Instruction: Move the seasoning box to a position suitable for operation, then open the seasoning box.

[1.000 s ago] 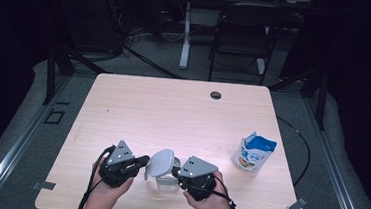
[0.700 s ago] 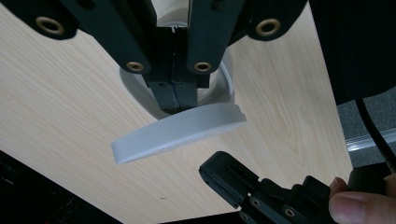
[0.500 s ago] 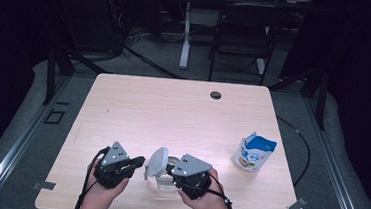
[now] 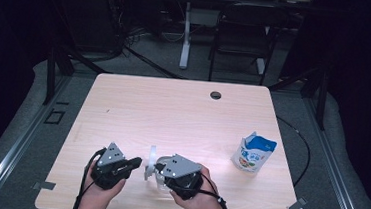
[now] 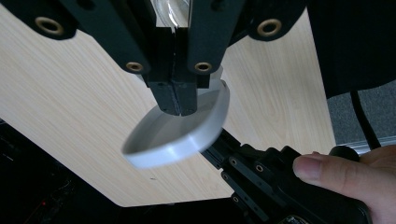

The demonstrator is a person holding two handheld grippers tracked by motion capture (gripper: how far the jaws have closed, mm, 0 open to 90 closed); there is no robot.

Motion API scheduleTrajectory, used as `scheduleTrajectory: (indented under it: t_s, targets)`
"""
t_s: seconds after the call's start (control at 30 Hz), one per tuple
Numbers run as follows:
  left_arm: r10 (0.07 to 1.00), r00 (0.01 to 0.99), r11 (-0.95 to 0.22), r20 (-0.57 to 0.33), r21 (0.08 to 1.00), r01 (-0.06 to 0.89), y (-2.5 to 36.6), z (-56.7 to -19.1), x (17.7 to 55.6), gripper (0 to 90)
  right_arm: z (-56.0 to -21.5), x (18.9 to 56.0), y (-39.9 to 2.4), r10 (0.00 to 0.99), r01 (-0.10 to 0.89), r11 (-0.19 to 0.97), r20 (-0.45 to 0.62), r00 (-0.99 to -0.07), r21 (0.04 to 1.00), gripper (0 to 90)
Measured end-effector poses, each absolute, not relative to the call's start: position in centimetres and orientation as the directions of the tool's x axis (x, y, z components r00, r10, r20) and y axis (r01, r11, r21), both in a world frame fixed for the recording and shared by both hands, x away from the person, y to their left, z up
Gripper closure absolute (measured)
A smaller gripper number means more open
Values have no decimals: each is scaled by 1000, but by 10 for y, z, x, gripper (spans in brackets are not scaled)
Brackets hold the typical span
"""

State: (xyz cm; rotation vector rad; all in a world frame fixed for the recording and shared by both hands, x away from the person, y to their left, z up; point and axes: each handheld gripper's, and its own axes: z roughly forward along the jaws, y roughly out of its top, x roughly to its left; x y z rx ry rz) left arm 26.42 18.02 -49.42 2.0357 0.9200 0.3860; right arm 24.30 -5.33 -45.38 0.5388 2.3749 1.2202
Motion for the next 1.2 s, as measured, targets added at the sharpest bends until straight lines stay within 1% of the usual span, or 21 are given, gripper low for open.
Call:
scheduleTrajectory:
  t_s: [0.4, 0.53, 0.63, 0.9, 1.03, 1.13, 1.2]
  targets:
    - [739, 671, -366, -68, 795, 483, 186, -500, 263, 871, -460, 244, -57, 518, 162, 549, -181, -836, 820, 888]
    - [743, 666, -364, -64, 797, 483, 190, -498, 264, 859, -462, 246, -64, 537, 180, 531, -164, -828, 828, 871]
    - [749, 659, -357, -67, 797, 487, 192, -498, 265, 851, -463, 248, -70, 549, 189, 517, -154, -821, 835, 842]
    - [748, 661, -362, -63, 795, 486, 192, -498, 267, 805, -465, 243, -82, 580, 192, 492, -155, -800, 849, 680]
    - [758, 650, -342, -64, 809, 478, 194, -500, 266, 695, -468, 239, -91, 611, 202, 466, -148, -777, 861, 571]
    - [761, 645, -334, -70, 810, 482, 195, -500, 267, 639, -472, 238, -100, 631, 220, 451, -135, -764, 865, 529]
    - [761, 645, -334, -69, 811, 481, 196, -502, 267, 626, -474, 238, -106, 645, 233, 440, -125, -754, 867, 506]
